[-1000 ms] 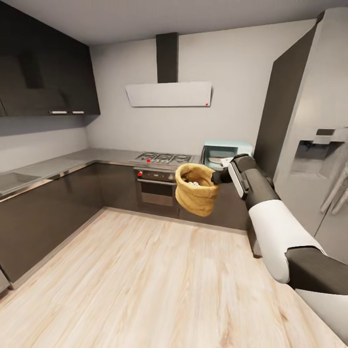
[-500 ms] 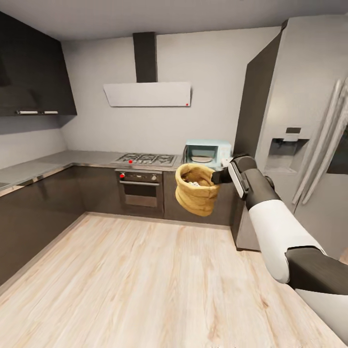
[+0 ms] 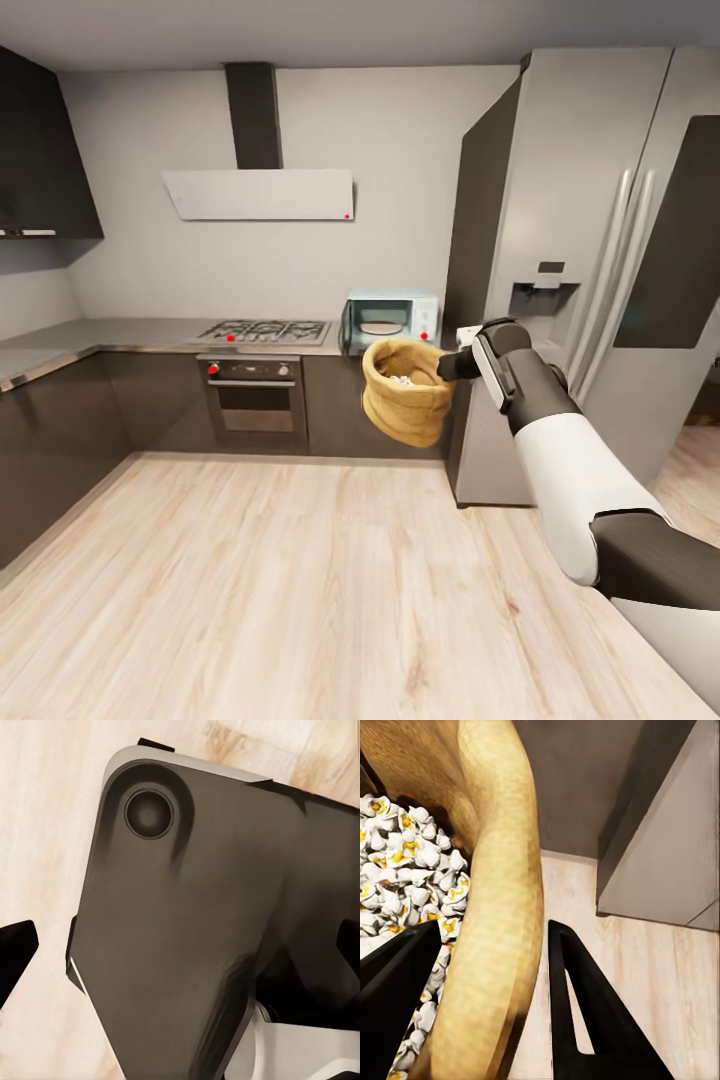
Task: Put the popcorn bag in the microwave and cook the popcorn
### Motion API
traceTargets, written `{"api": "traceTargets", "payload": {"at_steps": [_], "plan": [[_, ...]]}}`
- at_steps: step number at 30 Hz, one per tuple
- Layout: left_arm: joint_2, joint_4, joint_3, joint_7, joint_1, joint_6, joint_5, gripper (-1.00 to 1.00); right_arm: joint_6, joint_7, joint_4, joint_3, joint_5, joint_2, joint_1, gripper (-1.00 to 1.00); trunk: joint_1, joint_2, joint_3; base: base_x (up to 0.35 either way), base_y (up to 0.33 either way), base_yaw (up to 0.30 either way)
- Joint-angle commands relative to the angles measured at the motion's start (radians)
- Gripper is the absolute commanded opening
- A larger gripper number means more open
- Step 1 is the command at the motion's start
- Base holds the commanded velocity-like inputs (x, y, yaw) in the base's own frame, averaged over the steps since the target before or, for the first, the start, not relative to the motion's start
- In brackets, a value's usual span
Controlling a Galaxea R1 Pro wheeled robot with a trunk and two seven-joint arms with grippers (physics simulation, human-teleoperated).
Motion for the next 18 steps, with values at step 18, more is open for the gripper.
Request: {"api": "traceTargets", "payload": {"at_steps": [18], "plan": [[0.000,-0.001,0.002,-0.001,0.000,-0.001,0.005,1.00,0.003,0.012,-0.005,-0.001,0.012,-0.004,-0.001,-1.00,0.000,-0.001,-0.001,0.000,0.000,-0.020]]}}
